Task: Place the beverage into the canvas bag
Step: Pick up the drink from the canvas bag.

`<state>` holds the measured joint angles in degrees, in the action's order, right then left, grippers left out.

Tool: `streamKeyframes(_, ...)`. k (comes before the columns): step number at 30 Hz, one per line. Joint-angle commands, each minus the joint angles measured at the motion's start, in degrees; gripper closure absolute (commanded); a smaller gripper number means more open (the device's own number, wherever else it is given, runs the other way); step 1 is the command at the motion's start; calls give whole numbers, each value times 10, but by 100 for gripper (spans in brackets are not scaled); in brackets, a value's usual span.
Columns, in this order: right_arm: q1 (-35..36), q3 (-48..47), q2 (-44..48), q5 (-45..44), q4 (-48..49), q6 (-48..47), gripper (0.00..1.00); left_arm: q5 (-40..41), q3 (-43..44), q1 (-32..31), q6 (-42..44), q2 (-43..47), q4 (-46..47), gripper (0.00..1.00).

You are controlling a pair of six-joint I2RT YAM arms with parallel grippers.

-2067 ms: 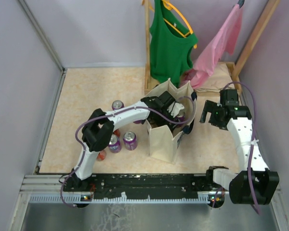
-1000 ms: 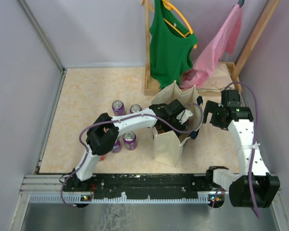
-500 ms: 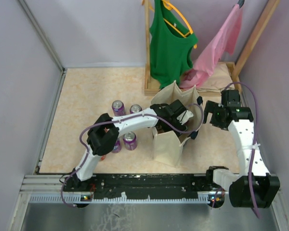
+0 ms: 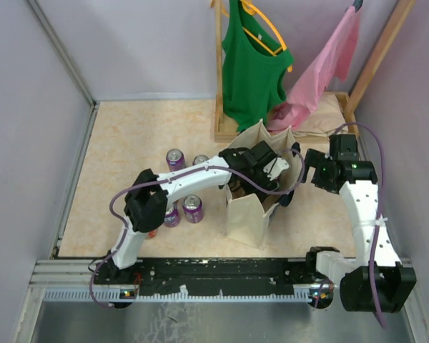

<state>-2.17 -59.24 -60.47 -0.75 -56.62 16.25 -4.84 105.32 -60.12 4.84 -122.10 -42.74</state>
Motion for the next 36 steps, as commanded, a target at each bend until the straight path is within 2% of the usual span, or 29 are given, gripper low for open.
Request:
streamKeyframes(1,-6,0,16,8,14,4,1,10,36,0,14,54,17,100)
streamKeyframes(16,-5,-2,14,8,16,4,1,26,64,21,24,81,40,100)
streamKeyframes(36,-5,7,9,8,27,8,1,-10,100,61,7,112,90,100)
